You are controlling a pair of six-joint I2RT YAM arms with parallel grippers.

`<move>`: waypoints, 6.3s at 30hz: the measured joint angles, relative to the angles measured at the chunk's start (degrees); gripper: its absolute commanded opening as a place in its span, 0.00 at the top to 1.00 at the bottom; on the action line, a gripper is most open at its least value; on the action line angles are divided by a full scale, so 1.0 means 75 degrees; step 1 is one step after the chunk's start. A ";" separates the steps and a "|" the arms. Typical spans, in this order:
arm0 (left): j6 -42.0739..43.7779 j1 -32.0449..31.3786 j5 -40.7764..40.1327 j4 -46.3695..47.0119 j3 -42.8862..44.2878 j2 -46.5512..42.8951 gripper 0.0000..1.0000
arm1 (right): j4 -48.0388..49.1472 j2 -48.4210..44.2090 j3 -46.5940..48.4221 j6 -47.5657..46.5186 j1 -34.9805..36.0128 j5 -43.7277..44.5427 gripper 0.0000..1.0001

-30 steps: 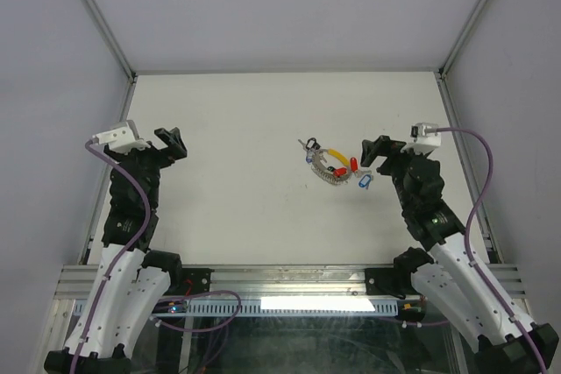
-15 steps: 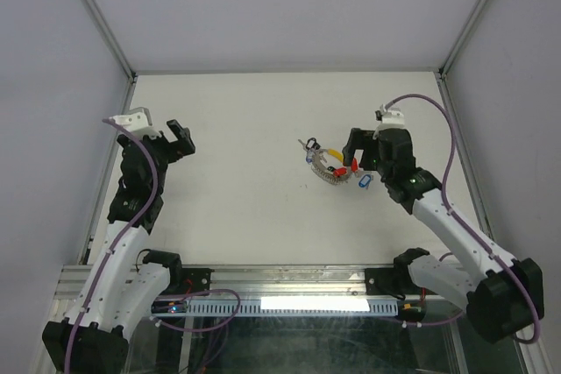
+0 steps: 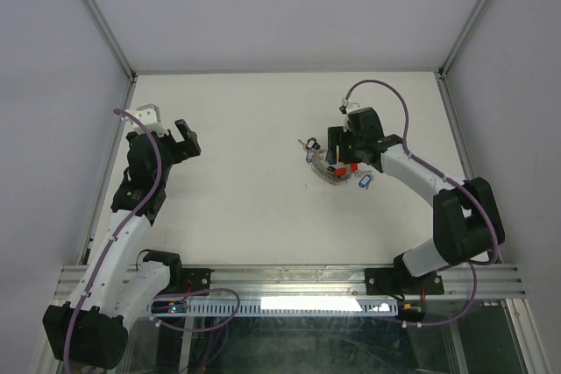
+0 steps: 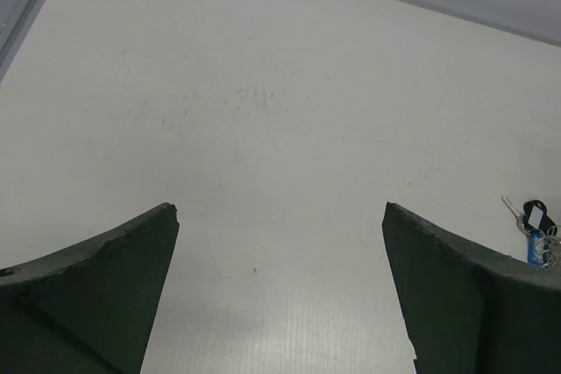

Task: Put the keys on the keyring
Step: Move the keyring to the center of the board, then pick up the keyring from the center of the board.

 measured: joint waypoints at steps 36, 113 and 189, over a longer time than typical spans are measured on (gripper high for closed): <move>-0.0006 0.0000 0.0702 -0.0038 0.0055 0.0254 0.01 | -0.0455 0.3101 0.2034 -0.2203 -0.0114 -0.1393 0.48; 0.1719 -0.3378 0.3445 0.0428 0.6499 1.0401 0.21 | -0.1256 -0.5654 -0.2865 0.1460 0.1306 -0.0283 0.38; 0.3022 -0.5840 0.0956 -0.1708 0.3232 0.7434 0.75 | -0.0446 -0.5785 -0.3701 0.2282 0.1306 -0.0460 0.40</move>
